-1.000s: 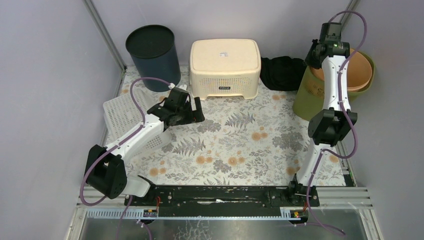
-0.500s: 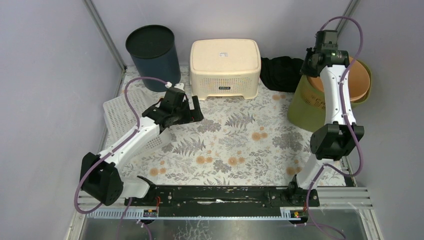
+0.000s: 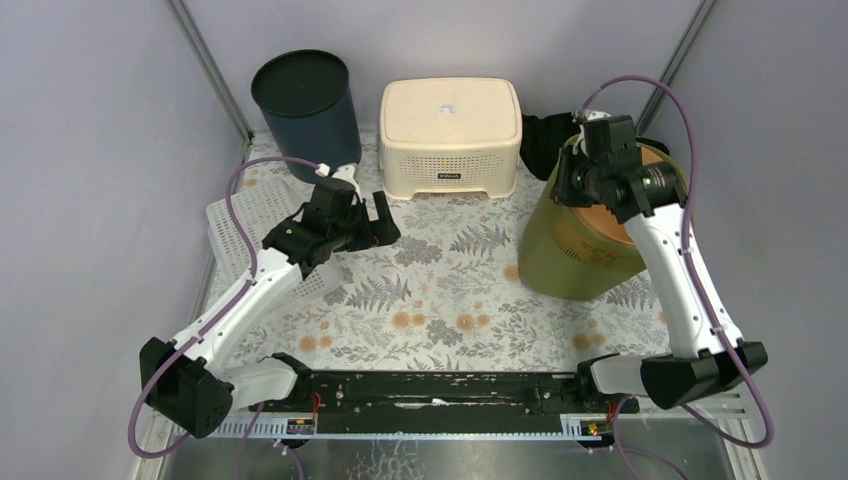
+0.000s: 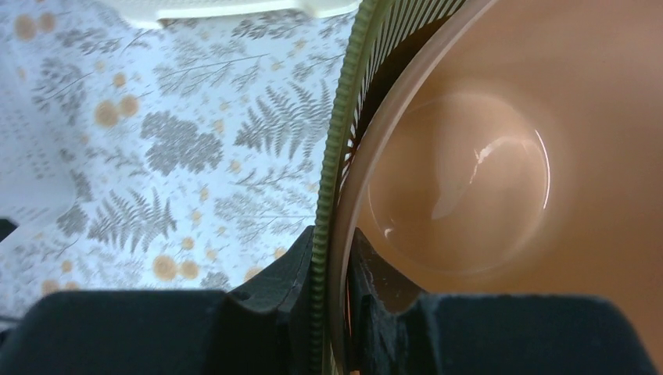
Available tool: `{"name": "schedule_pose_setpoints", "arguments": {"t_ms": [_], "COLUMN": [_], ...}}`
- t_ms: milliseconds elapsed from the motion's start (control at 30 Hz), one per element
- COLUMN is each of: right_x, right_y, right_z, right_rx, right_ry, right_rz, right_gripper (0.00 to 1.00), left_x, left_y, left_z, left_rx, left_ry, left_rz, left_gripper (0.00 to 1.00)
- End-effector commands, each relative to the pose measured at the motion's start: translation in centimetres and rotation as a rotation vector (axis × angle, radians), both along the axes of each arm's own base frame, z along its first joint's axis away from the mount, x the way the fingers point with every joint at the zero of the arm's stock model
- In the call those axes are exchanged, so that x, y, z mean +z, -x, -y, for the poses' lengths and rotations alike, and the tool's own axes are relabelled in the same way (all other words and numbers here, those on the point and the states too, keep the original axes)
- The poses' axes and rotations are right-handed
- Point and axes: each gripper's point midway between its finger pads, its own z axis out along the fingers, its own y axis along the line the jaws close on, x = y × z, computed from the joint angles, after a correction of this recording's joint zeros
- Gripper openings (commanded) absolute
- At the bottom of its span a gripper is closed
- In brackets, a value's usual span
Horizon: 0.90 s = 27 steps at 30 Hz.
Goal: Turn the large container upside down
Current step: Move the container to the center of the board.
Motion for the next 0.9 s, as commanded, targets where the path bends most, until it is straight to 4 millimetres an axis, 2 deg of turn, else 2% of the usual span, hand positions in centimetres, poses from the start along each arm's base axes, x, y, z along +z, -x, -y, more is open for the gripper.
{"name": "schedule_pose_setpoints", "arguments": {"t_ms": [0, 100, 233, 333, 367, 400, 567, 667, 867], "right_x": [2.7, 2.6, 1.8, 1.5, 0.9, 1.4, 1.0, 0.9, 0.6], "right_y": [1.2, 1.2, 0.3, -1.0, -1.3, -1.7, -2.9, -3.7, -6.3], "right_z": [-4.5, -7.3, -10.6, -11.2, -11.0, -10.6, -8.1, -7.3, -5.2], "right_rx": [0.073, 0.132, 0.183, 0.179, 0.173, 0.171, 0.132, 0.136, 0.126], "right_ry": [-0.176, -0.228, -0.207, -0.159, -0.133, -0.104, 0.064, 0.14, 0.286], "right_rz": [0.091, 0.093, 0.084, 0.094, 0.082, 0.097, 0.113, 0.127, 0.123], "right_gripper": [0.0, 0.0, 0.0, 0.0, 0.0, 0.0, 0.0, 0.0, 0.0], "left_x": [1.5, 1.8, 2.0, 2.0, 2.0, 2.0, 2.0, 1.8, 1.8], "left_y": [-0.1, 0.1, 0.3, 0.6, 0.7, 0.8, 0.8, 0.7, 0.5], "left_z": [-0.5, -0.8, -1.1, -1.4, -1.4, -1.5, -1.7, -1.4, -1.1], "left_rx": [0.028, 0.035, 0.045, 0.05, 0.05, 0.052, 0.059, 0.054, 0.048], "left_ry": [0.007, 0.004, 0.003, -0.001, -0.002, -0.005, -0.006, 0.001, 0.009], "left_rz": [0.029, 0.034, 0.038, 0.037, 0.037, 0.036, 0.039, 0.033, 0.033], "left_gripper": [1.0, 1.0, 1.0, 1.0, 1.0, 1.0, 1.0, 1.0, 1.0]}}
